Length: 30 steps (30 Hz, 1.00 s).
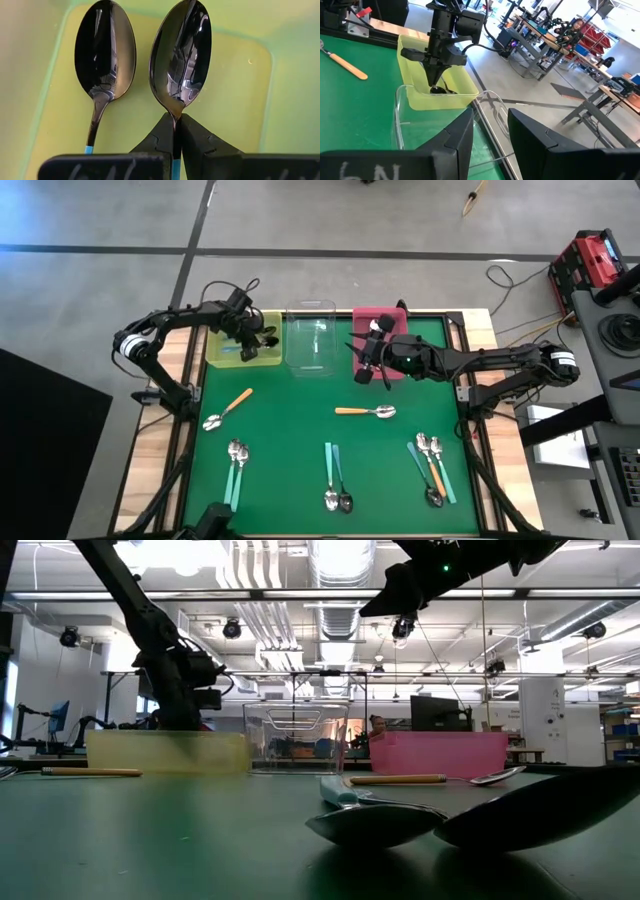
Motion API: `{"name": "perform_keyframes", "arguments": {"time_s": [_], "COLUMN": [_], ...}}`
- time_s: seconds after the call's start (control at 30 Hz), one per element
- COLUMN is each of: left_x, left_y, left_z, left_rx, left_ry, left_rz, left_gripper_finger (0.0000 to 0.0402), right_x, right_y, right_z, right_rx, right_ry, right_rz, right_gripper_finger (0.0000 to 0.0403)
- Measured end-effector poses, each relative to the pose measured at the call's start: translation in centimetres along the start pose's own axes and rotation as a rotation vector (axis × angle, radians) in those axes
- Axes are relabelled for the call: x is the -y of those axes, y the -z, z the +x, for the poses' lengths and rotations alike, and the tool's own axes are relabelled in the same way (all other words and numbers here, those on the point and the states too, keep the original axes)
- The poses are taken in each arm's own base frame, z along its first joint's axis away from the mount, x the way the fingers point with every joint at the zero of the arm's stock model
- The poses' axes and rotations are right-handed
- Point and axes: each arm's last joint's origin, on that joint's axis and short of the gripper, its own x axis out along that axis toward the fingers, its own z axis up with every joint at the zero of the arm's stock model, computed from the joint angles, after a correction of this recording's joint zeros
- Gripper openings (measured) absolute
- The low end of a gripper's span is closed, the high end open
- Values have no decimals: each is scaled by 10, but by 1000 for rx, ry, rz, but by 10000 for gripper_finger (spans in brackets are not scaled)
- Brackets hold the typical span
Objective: Sort silverware by color (type)
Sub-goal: Put the blue spoon into the yellow bin
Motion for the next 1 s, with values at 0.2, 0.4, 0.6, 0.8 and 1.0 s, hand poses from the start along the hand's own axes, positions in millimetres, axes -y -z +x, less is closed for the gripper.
{"name": "perform_keyframes", "arguments": {"time_s": [0.2,0.4,0.6,0.8,1.0], "left_x": [0,1,2,3,3], "left_y": [0,1,4,5,5], "left_z": [0,1,2,3,3], "left_rx": [-1,-4,-13,-15,-13], "left_ry": [1,3,11,12,10], "left_rz": [-6,-9,-7,-4,2], "left_gripper_finger": [0,5,4,4,5], "right_x": [0,0,0,0,0], "right_y": [0,0,0,0,0], "right_z": [0,0,0,0,0], "right_rx": [0,0,0,0,0], "right_ry": [0,0,0,0,0], "right_rz": [0,0,-2,-2,-1], "right_gripper_finger": [114,114,114,114,114]}}
